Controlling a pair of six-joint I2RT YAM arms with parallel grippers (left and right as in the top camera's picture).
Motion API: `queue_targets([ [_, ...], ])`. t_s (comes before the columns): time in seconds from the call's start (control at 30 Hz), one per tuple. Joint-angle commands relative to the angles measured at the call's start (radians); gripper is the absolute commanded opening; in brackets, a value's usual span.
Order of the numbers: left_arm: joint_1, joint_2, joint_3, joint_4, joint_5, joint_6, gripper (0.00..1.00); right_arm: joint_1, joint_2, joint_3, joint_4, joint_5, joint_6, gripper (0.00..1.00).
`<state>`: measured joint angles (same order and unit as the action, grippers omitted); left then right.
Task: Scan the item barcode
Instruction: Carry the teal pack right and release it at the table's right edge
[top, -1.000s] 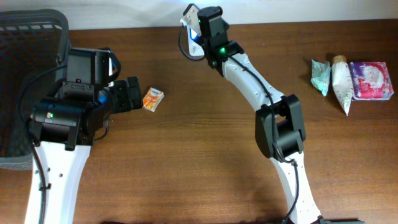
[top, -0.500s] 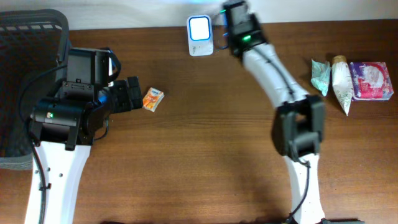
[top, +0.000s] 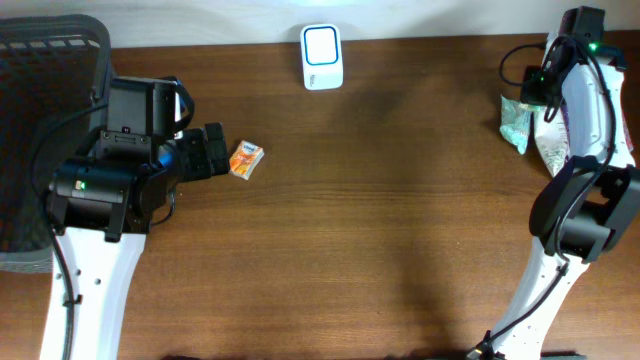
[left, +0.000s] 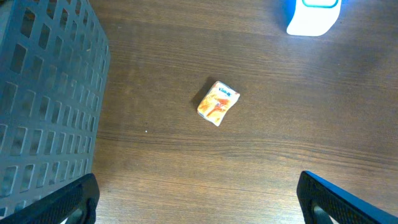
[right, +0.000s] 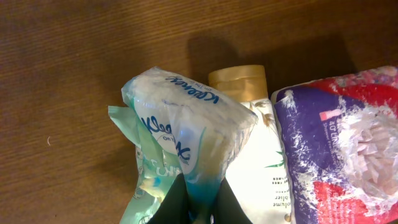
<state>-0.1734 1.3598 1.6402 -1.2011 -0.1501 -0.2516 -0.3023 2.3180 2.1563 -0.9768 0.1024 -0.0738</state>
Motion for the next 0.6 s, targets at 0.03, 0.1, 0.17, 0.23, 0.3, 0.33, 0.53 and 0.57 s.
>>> queue_targets([
  [0.03,0.005,-0.002,0.008,0.002,-0.004,-0.006,0.99,-0.006,-0.005,-0.008,0.000,-0.023,0.016,0.05],
  [0.1,0.005,-0.002,0.008,0.002,-0.004,-0.006,0.99,-0.006,-0.005,-0.008,0.000,0.008,0.016,0.04],
  [0.17,0.005,-0.002,0.008,0.002,-0.004,-0.006,0.99,-0.007,-0.005,-0.008,0.004,0.010,0.054,0.04],
  [0.23,0.005,-0.002,0.008,0.002,-0.004,-0.006,0.99,-0.008,-0.005,-0.008,0.008,0.009,0.142,0.04],
  [0.3,0.005,-0.002,0.008,0.002,-0.004,-0.006,0.99,-0.008,-0.013,-0.002,0.018,0.003,0.154,0.04],
  [0.33,0.005,-0.002,0.008,0.002,-0.004,-0.006,0.99,-0.010,-0.020,0.011,0.015,0.003,0.154,0.04],
  [0.53,0.005,-0.002,0.008,0.002,-0.004,-0.006,0.99,-0.166,-0.101,0.057,-0.064,0.005,0.490,0.04],
  [0.57,0.005,-0.002,0.008,0.002,-0.004,-0.006,0.99,-0.220,-0.101,0.054,-0.103,0.006,0.538,0.04],
])
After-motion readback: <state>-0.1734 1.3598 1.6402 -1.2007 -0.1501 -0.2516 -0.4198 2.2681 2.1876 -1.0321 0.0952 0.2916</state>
